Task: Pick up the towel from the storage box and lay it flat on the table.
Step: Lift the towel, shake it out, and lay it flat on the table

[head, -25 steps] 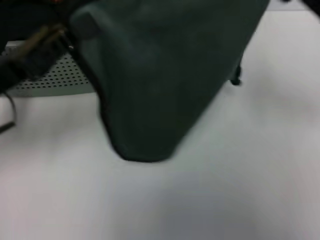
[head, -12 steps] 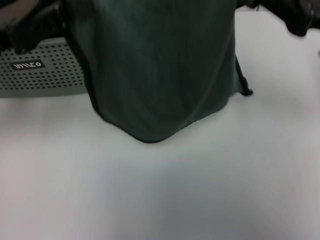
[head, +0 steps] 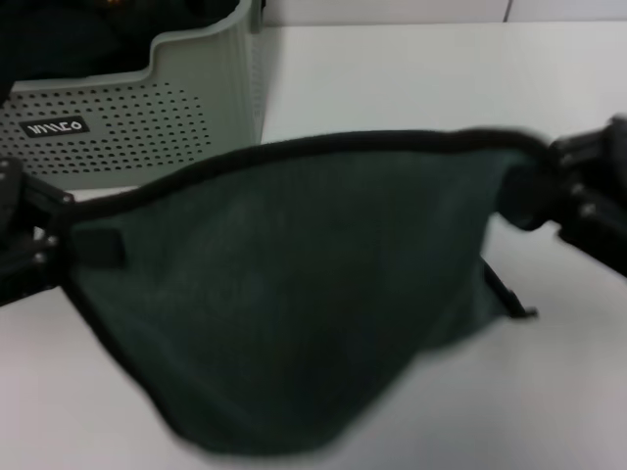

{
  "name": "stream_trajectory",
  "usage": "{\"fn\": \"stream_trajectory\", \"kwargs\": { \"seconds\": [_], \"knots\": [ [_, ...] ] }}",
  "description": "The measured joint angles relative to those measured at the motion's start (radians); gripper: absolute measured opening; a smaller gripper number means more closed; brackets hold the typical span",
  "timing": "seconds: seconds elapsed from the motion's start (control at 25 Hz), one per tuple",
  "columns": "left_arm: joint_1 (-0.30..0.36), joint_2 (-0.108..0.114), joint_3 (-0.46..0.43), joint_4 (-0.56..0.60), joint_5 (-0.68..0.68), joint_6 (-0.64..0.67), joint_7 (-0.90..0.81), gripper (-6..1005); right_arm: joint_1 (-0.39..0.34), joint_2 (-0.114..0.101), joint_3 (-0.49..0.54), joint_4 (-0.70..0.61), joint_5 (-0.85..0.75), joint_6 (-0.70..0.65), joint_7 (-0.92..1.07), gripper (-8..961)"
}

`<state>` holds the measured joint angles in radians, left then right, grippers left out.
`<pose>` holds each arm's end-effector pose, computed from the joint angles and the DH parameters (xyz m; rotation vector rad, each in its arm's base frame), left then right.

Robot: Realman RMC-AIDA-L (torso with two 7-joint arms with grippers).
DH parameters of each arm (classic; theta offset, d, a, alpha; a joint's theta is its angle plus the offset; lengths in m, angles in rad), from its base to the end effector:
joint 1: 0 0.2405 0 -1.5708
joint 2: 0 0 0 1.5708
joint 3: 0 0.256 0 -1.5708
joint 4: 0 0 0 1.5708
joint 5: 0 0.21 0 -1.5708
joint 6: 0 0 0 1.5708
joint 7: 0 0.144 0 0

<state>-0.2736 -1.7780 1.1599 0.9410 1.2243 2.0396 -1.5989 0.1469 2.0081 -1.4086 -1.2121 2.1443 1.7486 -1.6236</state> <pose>-0.2294 0.2505 0.1250 2.8072 0.2909 1.1263 0.1556 0.2418 0.0579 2.7020 -0.1314 -1.5661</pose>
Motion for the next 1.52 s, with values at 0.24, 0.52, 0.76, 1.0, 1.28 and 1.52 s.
{"fn": "stream_trajectory", "kwargs": {
  "seconds": [0.24,0.52,0.76,1.0,1.28,1.52],
  "knots": [
    [-0.065,-0.066,-0.158,-0.132,0.221,-0.011,-0.014,9,0.104,0.003,-0.110,0.131,-0.099,-0.174,-0.010,20],
    [-0.161,-0.162,-0.486,-0.263,0.707,-0.249,0.018,9,0.345,0.014,-0.159,0.562,-0.130,-0.353,-0.101,20],
    [-0.162,-0.163,-0.496,-0.268,0.735,-0.405,-0.001,10,0.395,0.005,-0.139,0.571,-0.166,-0.502,-0.165,20],
    [-0.175,-0.161,-0.493,-0.267,0.740,-0.510,-0.037,18,0.451,0.007,-0.094,0.586,-0.266,-0.600,-0.180,21],
    [-0.199,-0.162,-0.490,-0.271,0.786,-0.571,-0.053,28,0.504,0.008,-0.091,0.610,-0.302,-0.653,-0.181,21],
    [-0.204,-0.168,-0.494,-0.273,0.800,-0.610,-0.052,37,0.520,0.008,-0.091,0.617,-0.308,-0.673,-0.185,21]
  ]
}}
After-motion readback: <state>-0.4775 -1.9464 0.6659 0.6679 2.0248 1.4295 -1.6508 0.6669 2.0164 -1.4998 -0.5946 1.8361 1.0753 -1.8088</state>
